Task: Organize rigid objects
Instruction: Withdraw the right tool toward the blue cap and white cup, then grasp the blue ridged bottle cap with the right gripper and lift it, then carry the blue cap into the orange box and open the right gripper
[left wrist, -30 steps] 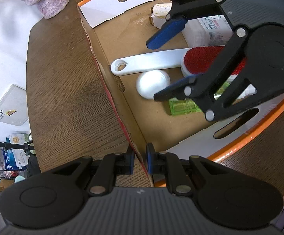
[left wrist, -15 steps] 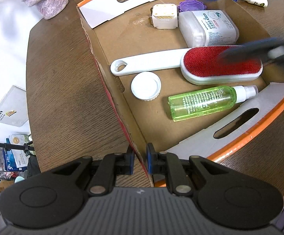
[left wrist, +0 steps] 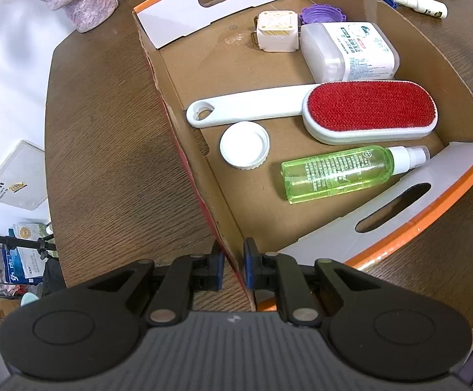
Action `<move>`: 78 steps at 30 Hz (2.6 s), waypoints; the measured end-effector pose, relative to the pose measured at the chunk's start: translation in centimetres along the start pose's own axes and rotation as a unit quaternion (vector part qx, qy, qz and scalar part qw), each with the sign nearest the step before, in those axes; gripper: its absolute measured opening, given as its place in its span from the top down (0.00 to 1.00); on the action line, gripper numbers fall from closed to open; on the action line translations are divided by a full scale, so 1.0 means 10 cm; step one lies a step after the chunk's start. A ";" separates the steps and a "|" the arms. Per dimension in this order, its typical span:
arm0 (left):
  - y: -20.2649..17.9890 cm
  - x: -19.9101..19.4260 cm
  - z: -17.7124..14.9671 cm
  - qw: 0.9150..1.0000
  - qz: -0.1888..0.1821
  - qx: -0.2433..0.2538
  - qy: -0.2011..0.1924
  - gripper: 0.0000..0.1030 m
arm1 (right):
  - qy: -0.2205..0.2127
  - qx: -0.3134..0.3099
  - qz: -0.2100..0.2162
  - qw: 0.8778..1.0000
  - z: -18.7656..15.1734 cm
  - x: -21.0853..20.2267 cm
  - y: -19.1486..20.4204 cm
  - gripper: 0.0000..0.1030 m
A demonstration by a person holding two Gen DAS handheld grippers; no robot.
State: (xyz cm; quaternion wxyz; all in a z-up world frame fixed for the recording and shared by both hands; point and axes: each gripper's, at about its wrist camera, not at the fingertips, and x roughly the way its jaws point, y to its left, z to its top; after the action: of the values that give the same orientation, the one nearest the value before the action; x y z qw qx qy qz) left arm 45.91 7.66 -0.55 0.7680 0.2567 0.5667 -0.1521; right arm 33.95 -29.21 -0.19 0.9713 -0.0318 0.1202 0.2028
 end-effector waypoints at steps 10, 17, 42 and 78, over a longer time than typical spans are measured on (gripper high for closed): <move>0.00 0.00 0.00 1.000 -0.002 -0.001 -0.001 0.88 | 0.026 0.032 -0.015 0.999 -0.24 0.05 -0.07 0.11; 0.00 0.00 0.00 1.000 -0.001 0.000 0.000 0.88 | 0.052 0.010 -0.037 0.998 -0.17 0.55 -0.06 0.11; -0.01 0.01 0.01 1.000 -0.001 0.002 0.002 0.88 | 0.194 0.032 -0.071 0.978 -0.22 2.12 -0.30 0.50; -0.01 0.00 0.00 1.000 0.000 0.001 -0.003 0.88 | -0.003 -0.060 0.031 0.998 0.27 0.09 0.21 0.50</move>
State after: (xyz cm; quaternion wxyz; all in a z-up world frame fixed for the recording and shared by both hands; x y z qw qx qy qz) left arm 45.82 7.57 -0.57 0.7694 0.2568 0.5644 -0.1533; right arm 34.54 -26.64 2.13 0.9611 -0.0859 0.1058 0.2402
